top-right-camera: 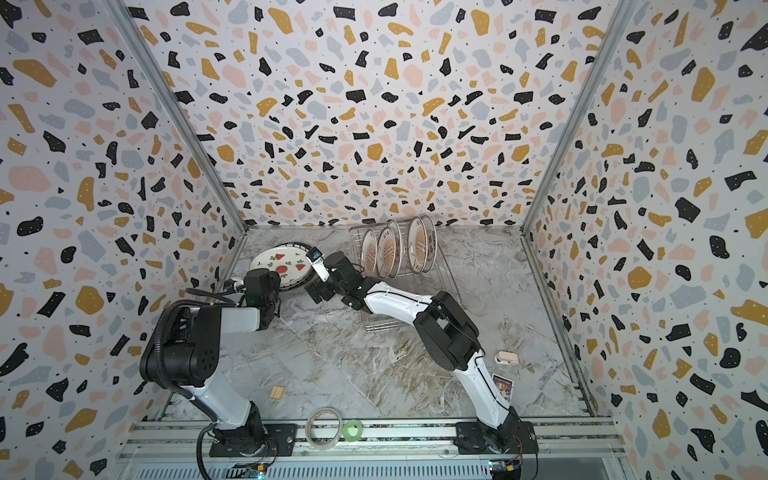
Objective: Unload the plates from the dish rack
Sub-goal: 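Lower the watermelon plate onto the blue-striped plate stack with the left gripper, then open the left gripper off the plate while the right moves toward the rack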
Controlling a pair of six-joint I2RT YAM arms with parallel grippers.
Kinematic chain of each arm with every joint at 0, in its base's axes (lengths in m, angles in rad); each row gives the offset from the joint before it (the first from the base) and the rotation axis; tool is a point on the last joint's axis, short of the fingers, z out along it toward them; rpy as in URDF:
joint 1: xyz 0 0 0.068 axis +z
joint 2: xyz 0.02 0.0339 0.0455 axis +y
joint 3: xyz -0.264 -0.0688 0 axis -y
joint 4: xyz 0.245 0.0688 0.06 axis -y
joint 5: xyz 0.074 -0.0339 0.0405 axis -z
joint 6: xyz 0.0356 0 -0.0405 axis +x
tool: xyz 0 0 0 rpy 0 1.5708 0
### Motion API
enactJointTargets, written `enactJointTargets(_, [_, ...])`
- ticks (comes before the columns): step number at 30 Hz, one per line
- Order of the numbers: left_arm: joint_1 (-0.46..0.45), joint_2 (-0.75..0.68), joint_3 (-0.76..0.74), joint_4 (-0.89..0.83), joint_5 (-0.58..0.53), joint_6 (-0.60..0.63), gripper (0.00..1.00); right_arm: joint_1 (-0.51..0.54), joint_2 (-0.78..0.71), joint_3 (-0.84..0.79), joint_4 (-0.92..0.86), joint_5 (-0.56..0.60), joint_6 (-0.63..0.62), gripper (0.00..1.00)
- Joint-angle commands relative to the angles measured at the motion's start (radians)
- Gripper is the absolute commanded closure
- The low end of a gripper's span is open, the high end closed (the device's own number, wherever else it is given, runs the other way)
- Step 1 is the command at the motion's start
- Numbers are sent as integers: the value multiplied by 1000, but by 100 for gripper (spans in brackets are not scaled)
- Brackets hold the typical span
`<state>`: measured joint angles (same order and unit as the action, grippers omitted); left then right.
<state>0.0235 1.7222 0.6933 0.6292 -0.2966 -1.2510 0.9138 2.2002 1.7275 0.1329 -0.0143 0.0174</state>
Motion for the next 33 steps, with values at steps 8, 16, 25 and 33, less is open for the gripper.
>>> enactJointTargets(8, [1, 3, -2, 61, -62, 56, 52, -1, -20, 42, -15, 32, -11, 1])
enactJointTargets(16, [1, 13, -1, 65, -59, 53, 53, -1, -30, 32, -14, 38, -16, 1])
enactJointTargets(25, [1, -100, -45, 53, -92, 69, 38, 8, -81, -22, 33, 35, -53, 1])
enactJointTargets(33, [0, -315, -152, 48, -49, 104, 8, 60, -240, -198, 167, 70, -97, 1])
